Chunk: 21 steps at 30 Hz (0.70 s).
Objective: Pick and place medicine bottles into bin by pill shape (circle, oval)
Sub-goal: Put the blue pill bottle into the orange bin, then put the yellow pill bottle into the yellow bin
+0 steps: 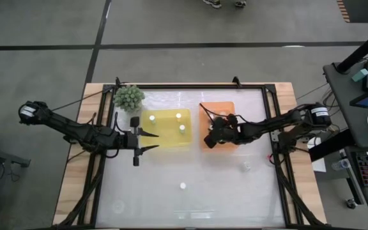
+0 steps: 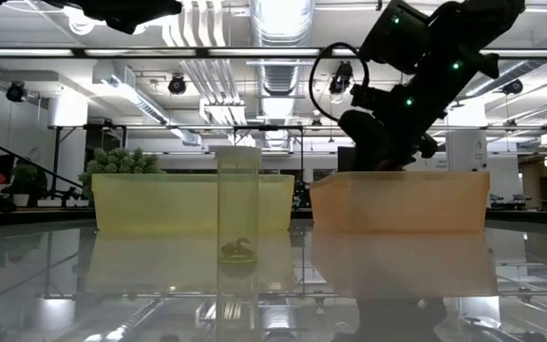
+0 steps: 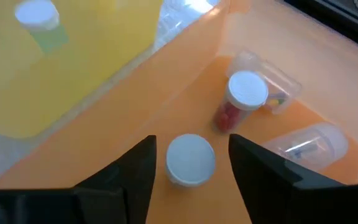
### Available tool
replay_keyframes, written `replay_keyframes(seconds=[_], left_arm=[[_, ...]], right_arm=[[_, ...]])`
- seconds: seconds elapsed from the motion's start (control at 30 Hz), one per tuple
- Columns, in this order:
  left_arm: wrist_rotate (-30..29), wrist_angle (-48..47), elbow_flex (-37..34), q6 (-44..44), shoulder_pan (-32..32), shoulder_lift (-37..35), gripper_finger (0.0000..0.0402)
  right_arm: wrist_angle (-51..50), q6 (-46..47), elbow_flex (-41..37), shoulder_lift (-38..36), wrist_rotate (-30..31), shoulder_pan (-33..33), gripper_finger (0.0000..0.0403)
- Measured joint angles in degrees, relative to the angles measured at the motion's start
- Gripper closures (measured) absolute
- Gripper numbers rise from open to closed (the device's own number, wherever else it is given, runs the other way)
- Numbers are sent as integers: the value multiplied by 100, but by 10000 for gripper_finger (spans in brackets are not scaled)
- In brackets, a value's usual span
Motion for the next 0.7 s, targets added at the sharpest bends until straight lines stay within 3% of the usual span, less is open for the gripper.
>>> replay_keyframes(seconds=[0.33,0.53,0.7], left_arm=[[0,2,0,-2,-2,0,252],[0,2,0,-8,-2,0,252],[0,2,0,-13,0,0,252]], right_arm=[[-37,-219,0,-953,-26,279,211],[-15,-471,0,-1472,-8,885,220],[33,-749,0,-1605,341,1516,227]])
